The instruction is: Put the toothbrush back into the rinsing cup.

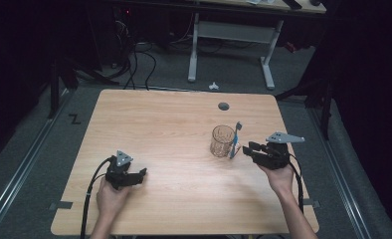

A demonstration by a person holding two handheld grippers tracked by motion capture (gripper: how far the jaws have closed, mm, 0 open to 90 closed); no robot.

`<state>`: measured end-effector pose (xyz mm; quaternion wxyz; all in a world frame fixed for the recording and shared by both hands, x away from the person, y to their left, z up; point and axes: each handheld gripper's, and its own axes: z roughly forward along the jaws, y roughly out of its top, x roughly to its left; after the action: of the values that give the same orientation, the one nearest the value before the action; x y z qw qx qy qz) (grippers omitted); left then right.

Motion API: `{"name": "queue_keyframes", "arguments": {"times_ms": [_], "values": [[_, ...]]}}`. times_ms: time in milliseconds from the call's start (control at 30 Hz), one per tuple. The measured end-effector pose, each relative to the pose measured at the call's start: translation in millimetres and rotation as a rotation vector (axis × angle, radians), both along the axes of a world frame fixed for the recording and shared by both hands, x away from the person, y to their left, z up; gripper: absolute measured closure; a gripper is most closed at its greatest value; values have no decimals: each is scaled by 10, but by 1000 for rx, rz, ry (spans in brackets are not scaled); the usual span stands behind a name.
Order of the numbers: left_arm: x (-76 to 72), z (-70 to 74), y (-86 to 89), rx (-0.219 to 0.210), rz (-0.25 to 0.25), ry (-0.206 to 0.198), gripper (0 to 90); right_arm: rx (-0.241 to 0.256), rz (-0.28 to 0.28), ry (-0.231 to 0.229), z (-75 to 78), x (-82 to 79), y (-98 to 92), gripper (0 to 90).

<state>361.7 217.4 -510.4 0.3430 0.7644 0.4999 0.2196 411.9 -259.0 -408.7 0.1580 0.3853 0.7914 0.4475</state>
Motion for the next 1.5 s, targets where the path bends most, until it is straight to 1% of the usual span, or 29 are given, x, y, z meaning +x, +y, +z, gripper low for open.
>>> {"name": "queue_keyframes", "arguments": {"times_ms": [133,433,700,800,867,967,1000,1033,1067,1200,1400,1500], "values": [[0,0,0,0,0,0,236,13,-3,3,-22,-24,-23,627],[0,0,0,0,0,0,236,17,-4,15,-81,-51,-54,629],[0,0,0,0,0,0,237,56,-10,26,-170,-65,-67,629],[0,0,0,0,0,0,236,54,-13,30,-200,-65,-60,629],[0,0,0,0,0,0,236,63,-20,30,-220,-65,-52,630],[0,0,0,0,0,0,236,55,-26,31,-253,-65,-35,631],[0,0,0,0,0,0,236,57,-27,36,-298,-59,-28,632],[0,0,0,0,0,0,236,57,-27,36,-298,-59,-28,632],[0,0,0,0,0,0,236,67,-32,43,-331,-65,-31,634],[0,0,0,0,0,0,236,70,-42,39,-371,-85,-39,634],[0,0,0,0,0,0,236,73,-44,54,-436,-109,-47,637],[0,0,0,0,0,0,236,74,-50,50,-448,-116,-53,637]]}}
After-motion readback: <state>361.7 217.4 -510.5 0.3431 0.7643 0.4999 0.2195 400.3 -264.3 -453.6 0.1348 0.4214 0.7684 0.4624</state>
